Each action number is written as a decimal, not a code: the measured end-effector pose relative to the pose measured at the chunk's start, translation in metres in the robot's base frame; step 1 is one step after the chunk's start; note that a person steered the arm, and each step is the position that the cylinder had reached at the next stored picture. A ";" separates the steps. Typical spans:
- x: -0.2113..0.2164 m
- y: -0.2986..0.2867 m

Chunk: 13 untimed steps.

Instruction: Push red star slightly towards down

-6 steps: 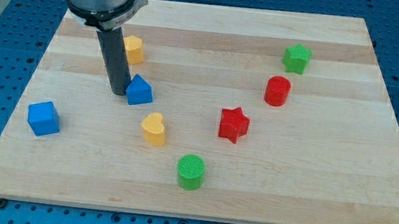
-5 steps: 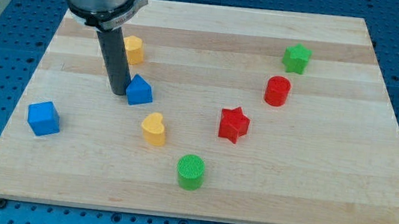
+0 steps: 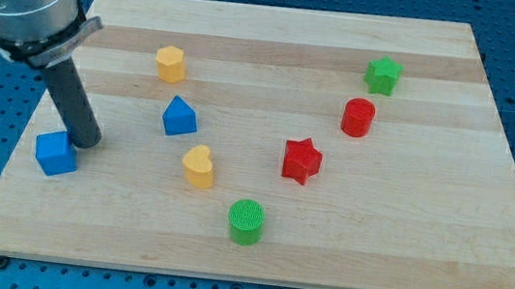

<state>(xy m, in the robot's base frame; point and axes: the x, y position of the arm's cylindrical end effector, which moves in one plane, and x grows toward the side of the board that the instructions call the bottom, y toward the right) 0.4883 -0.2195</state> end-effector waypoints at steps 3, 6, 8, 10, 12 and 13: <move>-0.074 -0.013; -0.187 -0.024; -0.216 0.033; -0.216 0.134; -0.203 0.177; -0.187 0.183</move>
<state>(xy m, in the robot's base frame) 0.3014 -0.0364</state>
